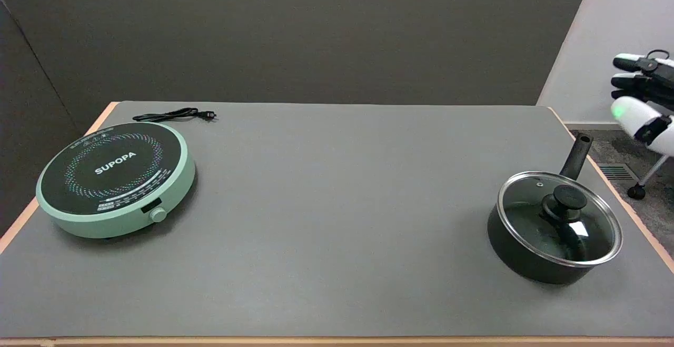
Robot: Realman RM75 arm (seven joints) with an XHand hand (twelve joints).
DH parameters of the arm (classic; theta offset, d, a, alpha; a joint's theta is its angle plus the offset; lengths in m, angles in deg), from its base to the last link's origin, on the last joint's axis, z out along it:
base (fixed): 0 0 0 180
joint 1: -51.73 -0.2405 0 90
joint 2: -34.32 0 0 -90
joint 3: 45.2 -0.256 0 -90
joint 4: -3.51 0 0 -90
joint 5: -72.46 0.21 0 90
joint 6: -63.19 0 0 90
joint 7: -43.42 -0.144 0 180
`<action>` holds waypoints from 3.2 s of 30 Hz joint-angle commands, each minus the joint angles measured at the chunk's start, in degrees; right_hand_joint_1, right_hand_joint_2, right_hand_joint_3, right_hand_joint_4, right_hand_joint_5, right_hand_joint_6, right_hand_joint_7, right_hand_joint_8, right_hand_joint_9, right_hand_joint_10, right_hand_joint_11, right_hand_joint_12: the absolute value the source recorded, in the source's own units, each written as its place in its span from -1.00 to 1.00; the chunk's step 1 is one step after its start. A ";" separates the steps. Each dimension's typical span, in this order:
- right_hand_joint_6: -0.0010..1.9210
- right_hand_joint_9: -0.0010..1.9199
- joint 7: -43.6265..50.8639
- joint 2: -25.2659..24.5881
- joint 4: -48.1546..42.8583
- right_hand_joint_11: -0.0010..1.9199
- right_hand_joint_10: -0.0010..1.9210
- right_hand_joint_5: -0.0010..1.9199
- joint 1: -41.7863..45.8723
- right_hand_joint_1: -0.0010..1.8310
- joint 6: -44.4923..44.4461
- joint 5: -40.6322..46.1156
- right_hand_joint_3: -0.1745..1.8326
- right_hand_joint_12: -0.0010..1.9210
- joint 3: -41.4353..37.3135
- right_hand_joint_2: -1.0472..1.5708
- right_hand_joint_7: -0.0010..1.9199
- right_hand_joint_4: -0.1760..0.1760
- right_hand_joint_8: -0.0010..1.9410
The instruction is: Pick up the pot lid.
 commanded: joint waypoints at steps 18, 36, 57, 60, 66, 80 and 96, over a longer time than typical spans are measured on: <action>-0.78 -0.38 3.47 0.10 -12.29 -0.55 -0.64 -0.50 8.21 -0.49 -17.15 -10.52 0.08 -0.21 7.29 0.18 -0.40 0.98 -0.81; -0.73 -0.35 5.91 -0.33 -13.90 -0.57 -0.61 -0.43 12.50 -0.48 -19.70 -10.76 0.07 -0.25 4.54 0.20 -0.33 1.00 -0.80; -0.73 -0.35 9.39 2.87 -16.33 -0.57 -0.61 -0.44 13.04 -0.43 -19.37 -10.76 0.08 -0.23 13.50 0.19 -0.35 1.00 -0.80; -0.73 -0.35 14.18 4.23 -15.85 -0.57 -0.61 -0.44 12.03 -0.42 -18.87 -10.76 0.09 -0.23 15.08 0.18 -0.35 1.00 -0.80; -0.74 -0.37 22.21 5.87 -14.80 -0.57 -0.62 -0.45 10.09 -0.39 -18.74 -10.68 0.09 -0.24 16.17 0.18 -0.37 1.00 -0.81; -0.79 -0.42 32.49 10.87 -17.44 -0.60 -0.67 -0.53 11.24 -0.28 -19.56 -10.68 0.14 -0.29 15.34 0.15 -0.46 0.95 -0.82; -0.78 -0.39 30.81 19.05 -22.60 -0.60 -0.65 -0.51 19.22 -0.16 -24.73 -10.60 0.18 -0.31 7.59 0.17 -0.44 0.97 -0.82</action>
